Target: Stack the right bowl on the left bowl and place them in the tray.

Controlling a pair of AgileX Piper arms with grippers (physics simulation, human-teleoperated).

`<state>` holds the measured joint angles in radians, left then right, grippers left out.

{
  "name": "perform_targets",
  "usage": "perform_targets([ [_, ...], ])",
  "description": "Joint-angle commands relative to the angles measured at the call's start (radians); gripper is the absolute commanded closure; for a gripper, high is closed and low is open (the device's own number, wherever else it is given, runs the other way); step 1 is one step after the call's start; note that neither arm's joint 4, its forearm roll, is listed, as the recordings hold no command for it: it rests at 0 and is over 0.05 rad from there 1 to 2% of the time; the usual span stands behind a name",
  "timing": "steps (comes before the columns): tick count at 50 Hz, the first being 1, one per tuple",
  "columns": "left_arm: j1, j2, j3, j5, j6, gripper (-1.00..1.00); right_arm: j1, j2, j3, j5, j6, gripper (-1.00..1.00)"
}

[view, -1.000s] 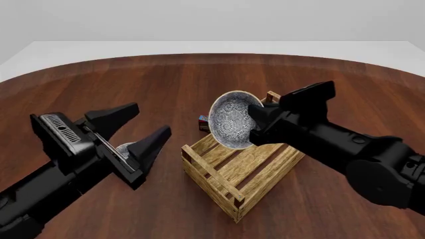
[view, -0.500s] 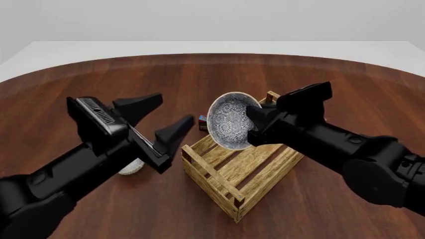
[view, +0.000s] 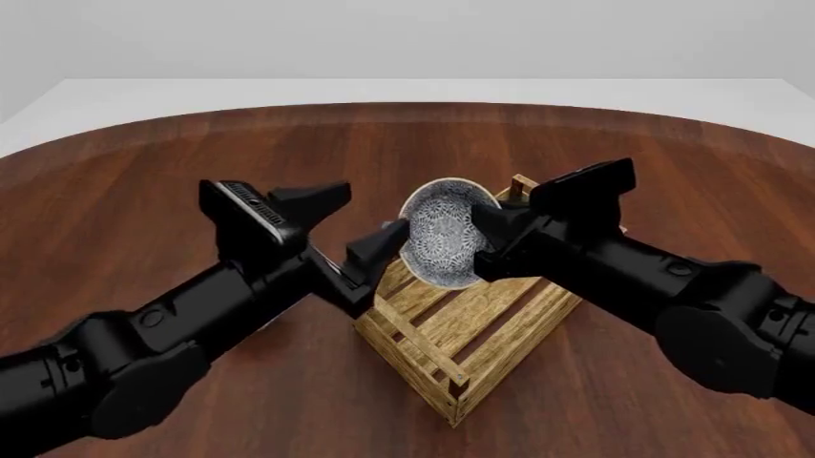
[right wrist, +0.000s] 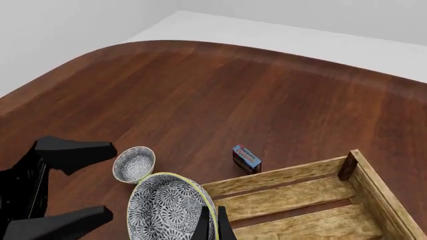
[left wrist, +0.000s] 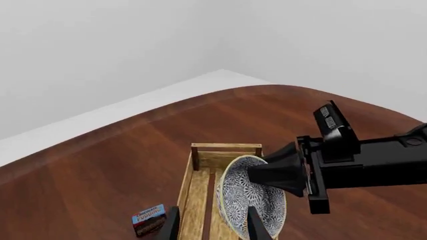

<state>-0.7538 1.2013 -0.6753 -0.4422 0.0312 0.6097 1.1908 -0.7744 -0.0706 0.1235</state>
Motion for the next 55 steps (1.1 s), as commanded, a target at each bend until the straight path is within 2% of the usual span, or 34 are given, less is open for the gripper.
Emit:
perform_targets([
  [1, 0.003, 0.074, -0.023, -0.030, -0.003, -1.00, -0.001, -0.005, -0.004, 0.001, 0.004, 1.00],
  [35, 0.019, 0.253, -0.069, -0.091, -0.038, -1.00, 0.003, -0.003, -0.002, 0.000, -0.003, 1.00],
  [36, 0.020, 0.255, -0.069, -0.092, -0.042, 1.00, 0.003, -0.003, -0.002, 0.000, -0.003, 1.00],
  [55, 0.014, 0.232, -0.057, -0.088, -0.044, 1.00, 0.008, -0.015, -0.002, 0.009, -0.007, 1.00],
])
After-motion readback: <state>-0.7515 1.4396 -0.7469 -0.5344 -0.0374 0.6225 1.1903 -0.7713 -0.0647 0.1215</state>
